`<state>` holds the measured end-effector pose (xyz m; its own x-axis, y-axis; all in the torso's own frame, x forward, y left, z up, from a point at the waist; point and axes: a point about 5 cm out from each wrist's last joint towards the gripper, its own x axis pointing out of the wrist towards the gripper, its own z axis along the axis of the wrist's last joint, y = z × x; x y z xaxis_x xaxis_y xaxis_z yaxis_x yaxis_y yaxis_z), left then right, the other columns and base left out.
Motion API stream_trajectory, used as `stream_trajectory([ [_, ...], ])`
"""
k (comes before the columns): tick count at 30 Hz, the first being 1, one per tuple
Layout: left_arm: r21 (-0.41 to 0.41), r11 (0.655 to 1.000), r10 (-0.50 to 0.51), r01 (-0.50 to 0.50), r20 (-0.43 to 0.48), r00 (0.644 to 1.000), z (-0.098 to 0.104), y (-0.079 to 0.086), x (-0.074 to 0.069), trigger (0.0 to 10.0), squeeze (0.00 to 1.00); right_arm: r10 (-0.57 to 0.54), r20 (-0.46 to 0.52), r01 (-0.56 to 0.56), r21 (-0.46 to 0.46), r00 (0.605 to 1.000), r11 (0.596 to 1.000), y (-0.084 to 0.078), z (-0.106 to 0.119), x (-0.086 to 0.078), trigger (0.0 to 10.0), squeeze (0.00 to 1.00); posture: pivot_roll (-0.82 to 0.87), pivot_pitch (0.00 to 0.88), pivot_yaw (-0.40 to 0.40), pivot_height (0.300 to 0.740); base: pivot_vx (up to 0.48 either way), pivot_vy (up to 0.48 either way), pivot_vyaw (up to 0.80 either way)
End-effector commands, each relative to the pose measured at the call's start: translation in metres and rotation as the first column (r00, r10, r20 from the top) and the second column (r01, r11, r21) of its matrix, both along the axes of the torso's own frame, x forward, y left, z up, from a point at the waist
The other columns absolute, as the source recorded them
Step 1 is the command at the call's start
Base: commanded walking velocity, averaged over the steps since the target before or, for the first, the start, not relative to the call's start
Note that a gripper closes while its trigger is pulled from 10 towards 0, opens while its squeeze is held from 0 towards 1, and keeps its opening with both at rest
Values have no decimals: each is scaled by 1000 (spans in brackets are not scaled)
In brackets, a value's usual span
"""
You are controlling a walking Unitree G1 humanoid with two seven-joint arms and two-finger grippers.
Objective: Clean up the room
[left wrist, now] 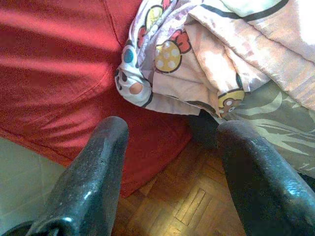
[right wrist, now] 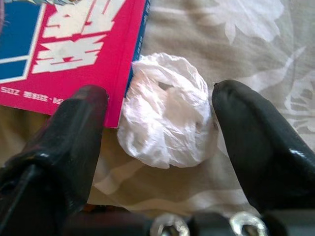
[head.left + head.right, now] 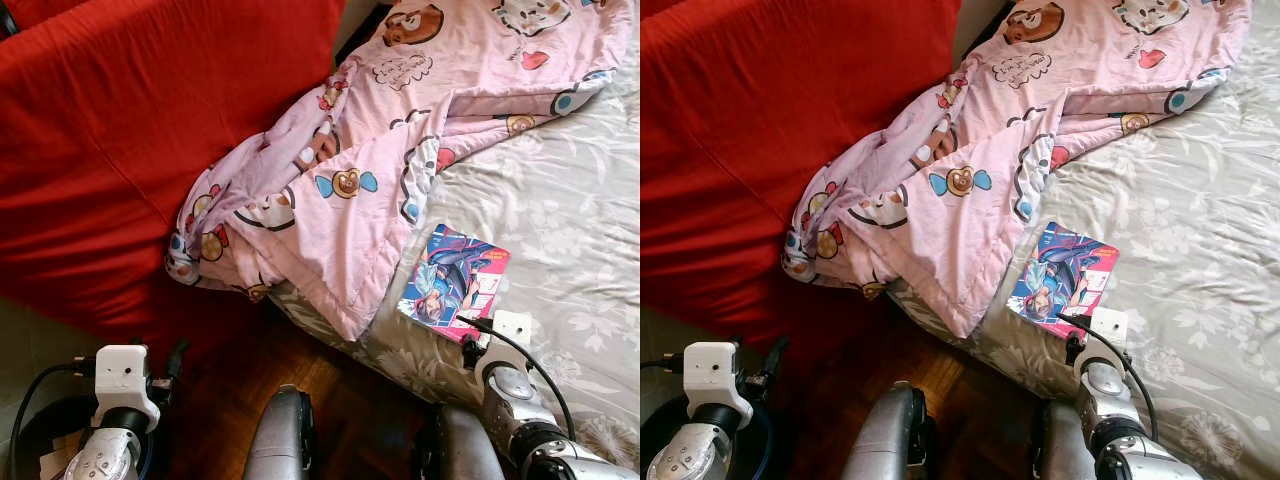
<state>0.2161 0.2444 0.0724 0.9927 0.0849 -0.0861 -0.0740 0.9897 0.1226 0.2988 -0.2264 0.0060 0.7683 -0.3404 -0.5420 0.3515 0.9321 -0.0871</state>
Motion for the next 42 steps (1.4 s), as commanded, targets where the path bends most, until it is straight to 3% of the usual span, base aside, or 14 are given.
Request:
stream_trajectory([
  [1, 12, 1000, 18, -18, -38, 999, -5, 6, -7, 10000, 0, -12, -64, 12, 5, 998, 1000, 3, -13, -12, 0, 0, 234, 311, 178, 632, 0, 0, 0],
  [32, 20, 999, 31, -29, -68, 997, -19, 3, 5, 10000, 0, -12, -78, 14, 30, 997, 999, 7, -20, -18, 0, 0, 193, 265, 145, 632, 0, 0, 0],
  [42, -20, 995, 98, -101, -119, 988, -41, 7, 9, 10000, 0, -2, 62, -5, 107, 998, 994, 12, -16, -17, 0, 0, 139, 224, 106, 632, 0, 0, 0],
])
